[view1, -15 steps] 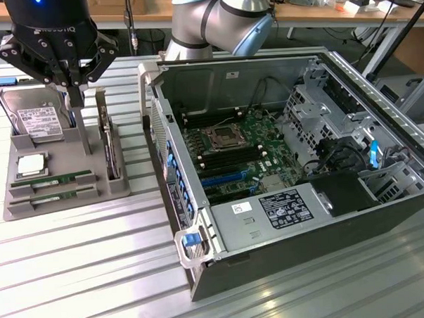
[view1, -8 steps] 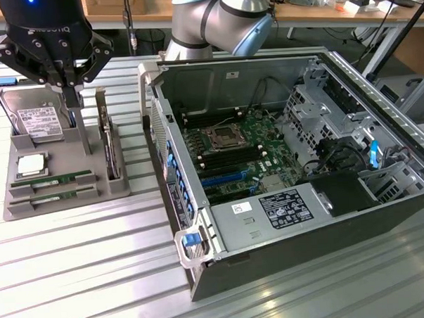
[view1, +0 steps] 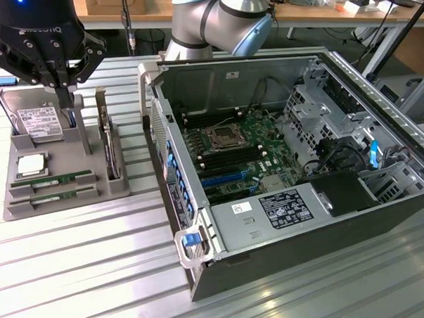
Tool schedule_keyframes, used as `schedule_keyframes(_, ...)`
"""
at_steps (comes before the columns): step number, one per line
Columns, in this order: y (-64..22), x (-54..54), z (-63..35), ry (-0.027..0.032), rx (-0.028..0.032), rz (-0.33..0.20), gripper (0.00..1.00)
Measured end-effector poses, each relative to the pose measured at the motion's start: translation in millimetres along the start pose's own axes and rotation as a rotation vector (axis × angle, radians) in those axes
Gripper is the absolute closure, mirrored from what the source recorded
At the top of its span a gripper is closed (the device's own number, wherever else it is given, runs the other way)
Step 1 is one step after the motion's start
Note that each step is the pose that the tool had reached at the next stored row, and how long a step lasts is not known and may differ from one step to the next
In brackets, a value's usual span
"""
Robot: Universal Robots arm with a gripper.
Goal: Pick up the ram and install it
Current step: 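Reach for the ram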
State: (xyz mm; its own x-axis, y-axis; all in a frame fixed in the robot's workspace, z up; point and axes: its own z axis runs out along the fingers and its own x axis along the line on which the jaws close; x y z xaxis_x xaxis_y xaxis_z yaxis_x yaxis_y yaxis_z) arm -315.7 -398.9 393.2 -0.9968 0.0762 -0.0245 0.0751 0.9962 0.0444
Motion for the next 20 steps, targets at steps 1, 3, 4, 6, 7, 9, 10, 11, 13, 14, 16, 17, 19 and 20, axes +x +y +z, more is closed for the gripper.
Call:
schedule_keyframes(1, -0.1, 1.0, 0.0, 0.0, 0.0, 0.0, 0.89)
schedule_keyframes(3, -0.3, 3.9, -0.1, 0.0001, 0.0, 0.0, 0.89)
schedule_keyframes(4, -0.4, 5.4, -0.2, 0.0, 0.0, 0.0, 0.89)
schedule_keyframes(6, -0.6, 7.7, -0.2, 0.0, 0.0, 0.0, 0.89)
schedule_keyframes(7, -0.7, 8.6, -0.2, 0.0, 0.0, 0.0, 0.89)
schedule_keyframes(9, -0.9, 11.2, -0.3, 0.0, 0.0, 0.0, 0.89)
schedule_keyframes(10, -1.0, 12.5, -0.4, 0.0001, 0.0, 0.0, 0.89)
schedule_keyframes(11, -1.0, 12.7, -0.3, 0.0, 0.0, 0.0, 0.89)
schedule_keyframes(13, -1.0, 12.8, -0.4, 0.0, 0.0, 0.0, 0.89)
schedule_keyframes(14, -1.0, 12.8, -0.4, 0.0, -0.0001, 0.0, 0.89)
schedule_keyframes(16, -1.0, 12.8, -0.4, 0.0, 0.0, 0.0, 0.89)
schedule_keyframes(17, -1.0, 12.8, -0.4, 0.0, 0.0, 0.0, 0.89)
schedule_keyframes(19, -1.0, 12.8, -0.4, 0.0, 0.0, 0.0, 0.89)
schedule_keyframes(20, -1.0, 12.8, -0.4, 0.0, 0.0, 0.0, 0.89)
